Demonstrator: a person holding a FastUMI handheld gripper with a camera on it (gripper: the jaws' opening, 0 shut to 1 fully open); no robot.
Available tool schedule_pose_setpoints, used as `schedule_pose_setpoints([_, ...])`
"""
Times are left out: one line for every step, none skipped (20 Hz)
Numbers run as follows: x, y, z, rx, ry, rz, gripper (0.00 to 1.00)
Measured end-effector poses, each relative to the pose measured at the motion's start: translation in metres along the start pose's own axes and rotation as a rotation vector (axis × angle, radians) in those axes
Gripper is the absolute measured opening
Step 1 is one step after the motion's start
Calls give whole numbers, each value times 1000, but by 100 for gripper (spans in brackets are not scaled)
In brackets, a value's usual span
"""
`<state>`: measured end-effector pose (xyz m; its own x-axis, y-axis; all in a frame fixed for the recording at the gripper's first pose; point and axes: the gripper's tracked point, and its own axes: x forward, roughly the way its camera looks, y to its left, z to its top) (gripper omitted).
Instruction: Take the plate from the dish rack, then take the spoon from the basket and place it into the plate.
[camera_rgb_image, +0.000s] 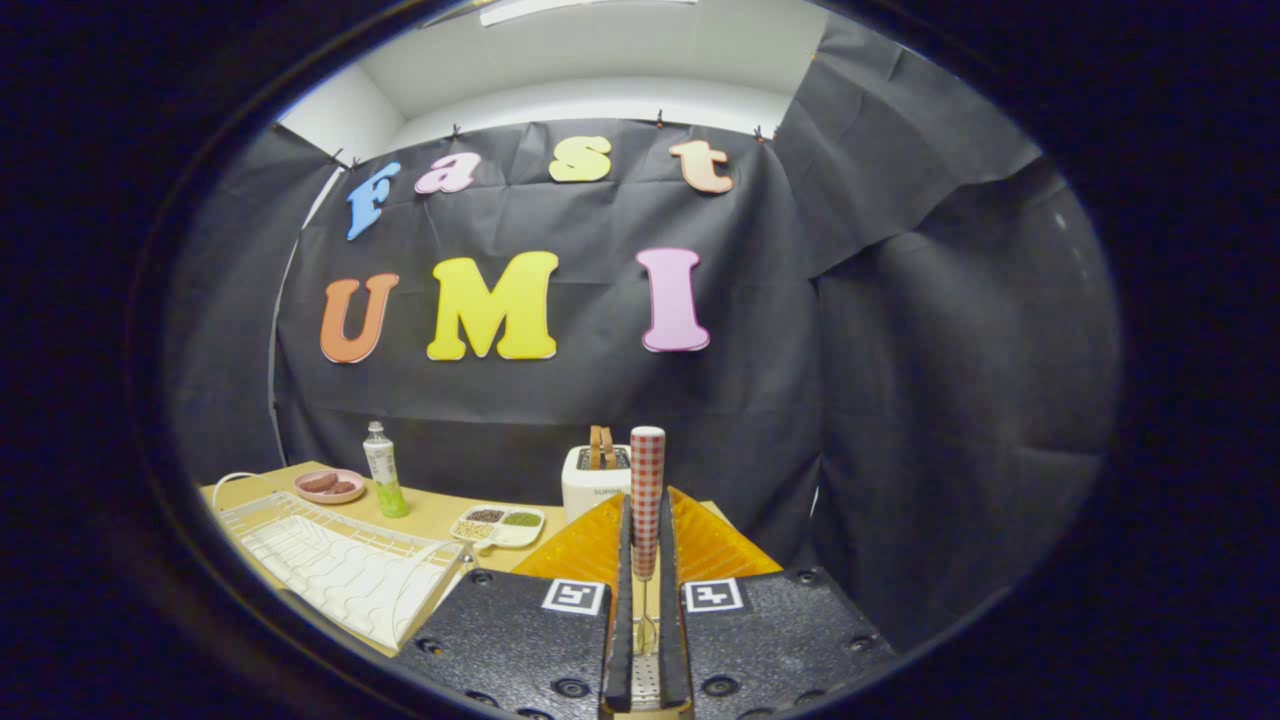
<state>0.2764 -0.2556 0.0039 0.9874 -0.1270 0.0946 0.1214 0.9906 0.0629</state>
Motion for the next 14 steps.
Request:
schedule_pose_setpoints([-10, 3, 12, 15, -7, -11, 16])
schedule_pose_setpoints([-19, 6, 23, 35, -13, -17, 16])
schedule_pose_setpoints([-30, 13, 33, 45, -16, -6, 16])
schedule_pose_setpoints([-42, 20, 41, 51, -19, -3, 16])
schedule_pose_setpoints([-54, 24, 50, 57, -24, -10, 16])
schedule_pose_setpoints([-64, 30, 60, 57, -31, -15, 16])
schedule_pose_setpoints([-76, 38, 70, 58, -40, -15, 16])
schedule_pose_setpoints([-90, 49, 79, 60, -49, -7, 16])
schedule_pose_setpoints([-104, 60, 87, 58, -55, 1, 16])
schedule_pose_setpoints([-114, 68, 91, 55, -58, -2, 15])
schedule_pose_setpoints([-125, 77, 94, 54, -55, -9, 16])
schedule_pose_setpoints([-138, 91, 98, 58, -57, 0, 16])
schedule_pose_setpoints([-150, 108, 100, 66, -60, 17, 16])
schedule_pose_setpoints([-160, 123, 99, 64, -62, 32, 16])
